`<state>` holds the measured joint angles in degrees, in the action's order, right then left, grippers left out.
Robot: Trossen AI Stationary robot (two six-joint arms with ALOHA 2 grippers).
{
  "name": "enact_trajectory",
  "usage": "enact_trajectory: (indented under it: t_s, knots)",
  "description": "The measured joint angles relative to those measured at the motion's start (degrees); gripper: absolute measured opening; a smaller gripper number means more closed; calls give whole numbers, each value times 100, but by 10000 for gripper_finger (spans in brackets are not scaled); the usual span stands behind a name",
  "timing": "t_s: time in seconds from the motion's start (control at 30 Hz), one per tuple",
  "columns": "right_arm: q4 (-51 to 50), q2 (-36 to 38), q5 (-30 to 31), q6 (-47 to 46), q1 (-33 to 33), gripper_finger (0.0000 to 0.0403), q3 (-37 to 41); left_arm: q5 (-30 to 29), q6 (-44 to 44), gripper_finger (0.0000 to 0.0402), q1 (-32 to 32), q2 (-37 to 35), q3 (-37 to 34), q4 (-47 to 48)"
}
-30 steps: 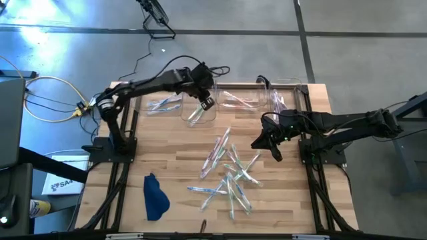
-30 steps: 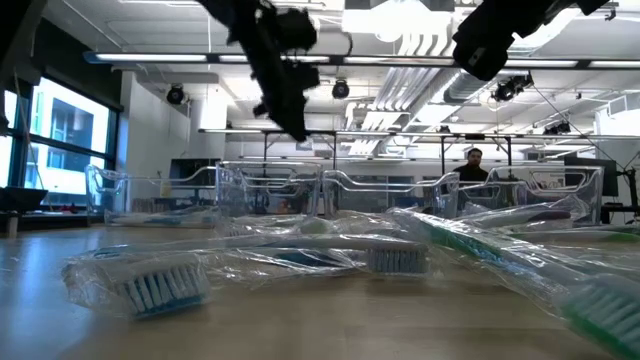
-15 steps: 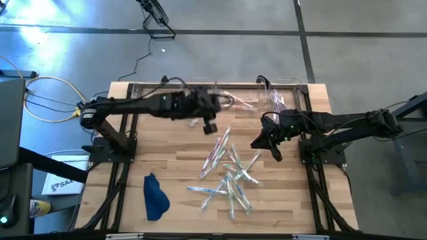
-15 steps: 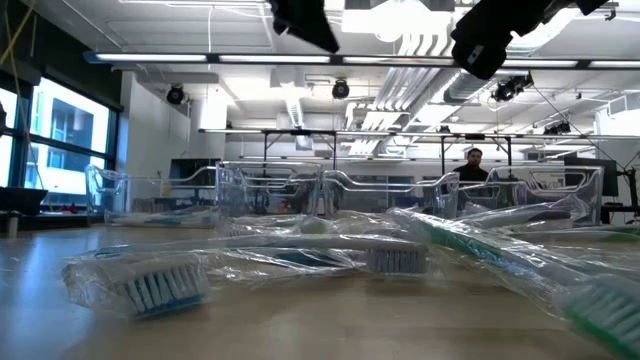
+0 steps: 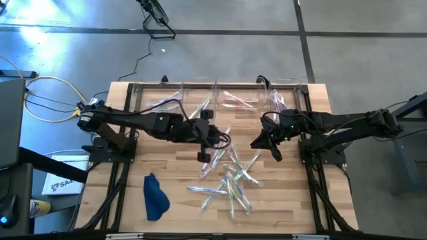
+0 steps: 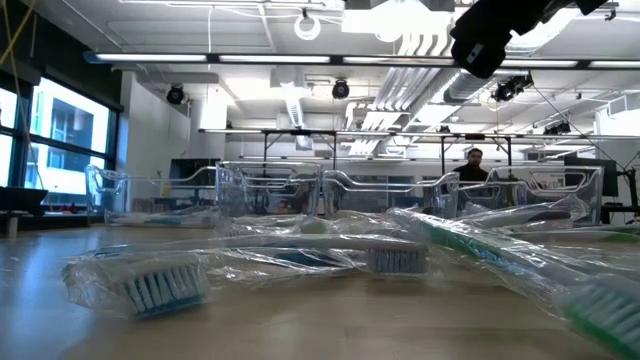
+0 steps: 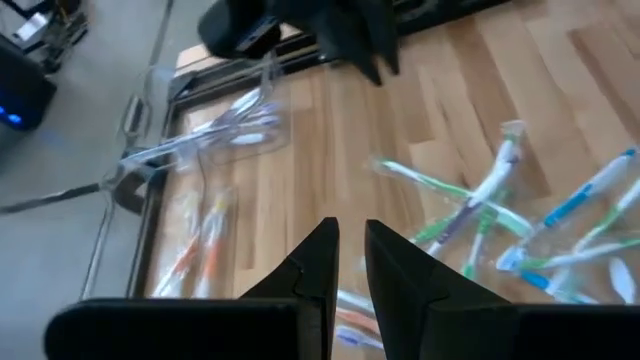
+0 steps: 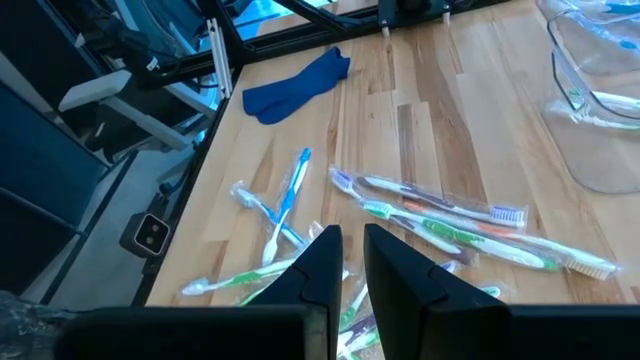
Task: Pick & Place Toothbrushes
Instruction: Put the purple toothbrush into the right transparent bin
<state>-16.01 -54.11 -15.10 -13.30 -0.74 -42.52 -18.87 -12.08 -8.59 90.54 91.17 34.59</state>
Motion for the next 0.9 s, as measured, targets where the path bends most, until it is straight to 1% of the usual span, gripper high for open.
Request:
enact_trajectory:
  t_s: [0.17,0.33,0.43,0.5,0.7,0.9]
  knots:
    - [0,0,-4,2,1,39,0,23,-552,49,-227,73,-1,-299]
    - [-4,0,-13,4,-1,39,0,74,-624,49,-551,157,13,-983]
    - [-45,2,-22,7,-1,39,0,75,-923,49,-748,244,-6,-1100]
    - [-241,2,-26,37,1,39,0,74,-1056,49,-867,307,0,-1220]
    - [-1024,0,-26,164,-1,39,0,83,-986,49,-1149,306,-2,-1198]
    - [-990,-11,-176,123,1,39,0,160,-972,49,-1174,306,-2,-1281]
